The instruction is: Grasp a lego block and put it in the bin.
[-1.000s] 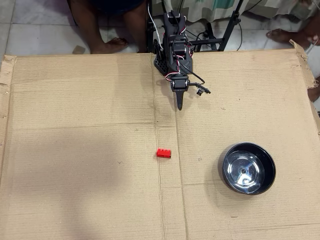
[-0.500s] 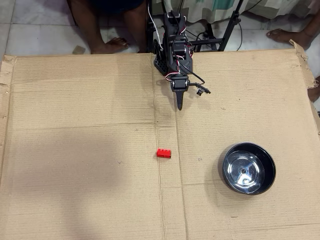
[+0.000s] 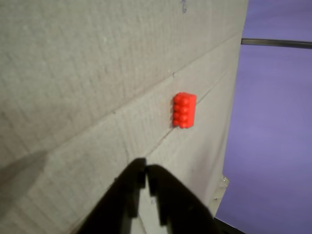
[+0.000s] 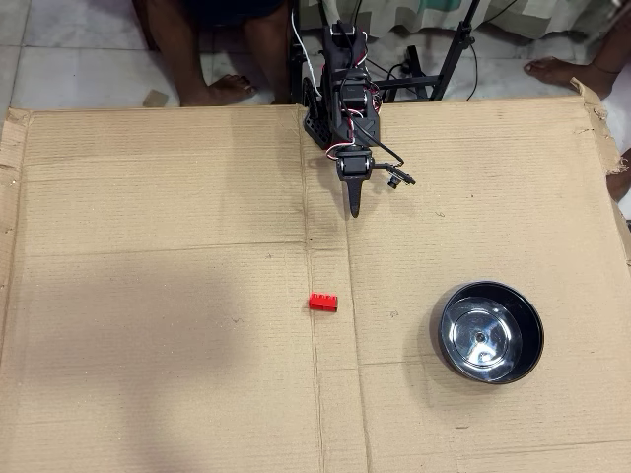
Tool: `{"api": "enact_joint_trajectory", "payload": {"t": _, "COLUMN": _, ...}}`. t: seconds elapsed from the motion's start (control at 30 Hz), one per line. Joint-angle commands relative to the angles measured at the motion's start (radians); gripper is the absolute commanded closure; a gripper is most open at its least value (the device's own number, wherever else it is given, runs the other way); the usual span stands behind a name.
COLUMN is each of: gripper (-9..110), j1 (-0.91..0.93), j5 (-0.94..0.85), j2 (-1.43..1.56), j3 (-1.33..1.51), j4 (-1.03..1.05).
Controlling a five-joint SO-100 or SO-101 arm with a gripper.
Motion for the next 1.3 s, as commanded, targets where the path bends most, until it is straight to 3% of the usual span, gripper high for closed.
{"api": "enact_joint_trajectory", "payload": {"t": 0.0, "gripper": 101, "j1": 0.006, "j5": 0.008, "j2": 0.009, "j3": 0.015, "j4": -0.002}}
{"api": "enact_joint_trajectory", "payload": {"t": 0.3, "gripper": 101, "j1": 0.098, "j5": 0.015, "j2": 0.009, "j3": 0.015, "j4": -0.002}}
{"api": "enact_joint_trajectory", "payload": {"t": 0.37, "gripper": 100, "j1": 0.101, "j5": 0.084, "j2": 0.008, "j3": 0.014, "j4": -0.005}}
{"api": "enact_joint_trajectory", "payload": {"t": 0.6, "gripper": 100, "j1": 0.06, "j5": 0.684, "j2": -0.069, "j3": -0.106, "j4": 0.005}}
{"api": "enact_joint_trajectory", "payload": {"t": 0.83, "gripper": 100, "j1": 0.054, "j5": 1.261, "j2": -0.325, "j3": -0.307, "j4": 0.008}}
{"api": "enact_joint_trajectory", "payload": {"t": 1.13, "gripper": 97, "j1": -0.002, "j5": 1.865, "j2": -0.683, "j3": -0.634, "j4": -0.002}}
{"api": "enact_joint_trajectory", "payload": {"t": 1.27, "gripper": 88, "j1": -0.005, "j5": 1.996, "j2": -0.811, "j3": -0.752, "j4": -0.002}}
